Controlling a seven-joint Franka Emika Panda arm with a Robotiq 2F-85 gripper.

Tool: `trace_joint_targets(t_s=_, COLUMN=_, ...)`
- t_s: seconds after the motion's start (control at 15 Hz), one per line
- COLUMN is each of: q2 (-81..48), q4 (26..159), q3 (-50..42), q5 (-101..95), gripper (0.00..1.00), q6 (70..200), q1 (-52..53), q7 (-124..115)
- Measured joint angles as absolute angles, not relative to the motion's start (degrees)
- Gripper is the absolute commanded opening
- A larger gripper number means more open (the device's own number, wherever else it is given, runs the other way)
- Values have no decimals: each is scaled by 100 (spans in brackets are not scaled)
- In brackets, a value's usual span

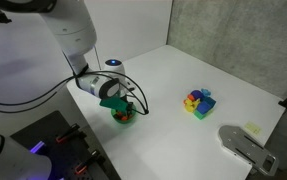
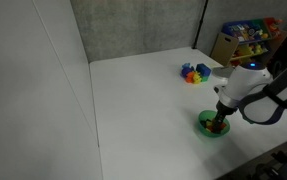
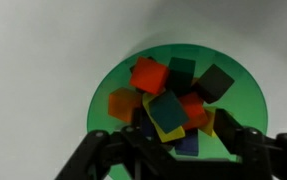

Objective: Remove a green block from the green bowl and put it on the table

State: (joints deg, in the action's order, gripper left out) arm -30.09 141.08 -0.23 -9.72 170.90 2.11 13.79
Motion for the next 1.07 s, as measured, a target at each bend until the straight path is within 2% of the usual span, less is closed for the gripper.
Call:
trace_joint_targets(t_s=0.27, q2=-3037, q4=14066, q3=-63, q5=-972, gripper=12, q6=17105, q1=232, q7=1379)
trace_joint_targets(t_s=0.33, q2=-3037, q4=14058, q3=-73, q5=-972, gripper=6, q6=17105, q1=232, q7=1379)
trace_joint_targets(t_s=0.4, q2=-3037, q4=14046, q3=-83, q5=-972, gripper=11, q6=17105, q1=232, q7=1377)
trace_joint_targets(t_s=1.07, q2=-2616, q4=13988, q3=-28, q5=-951, gripper=11, q6=16752, q1=154, q7=1306)
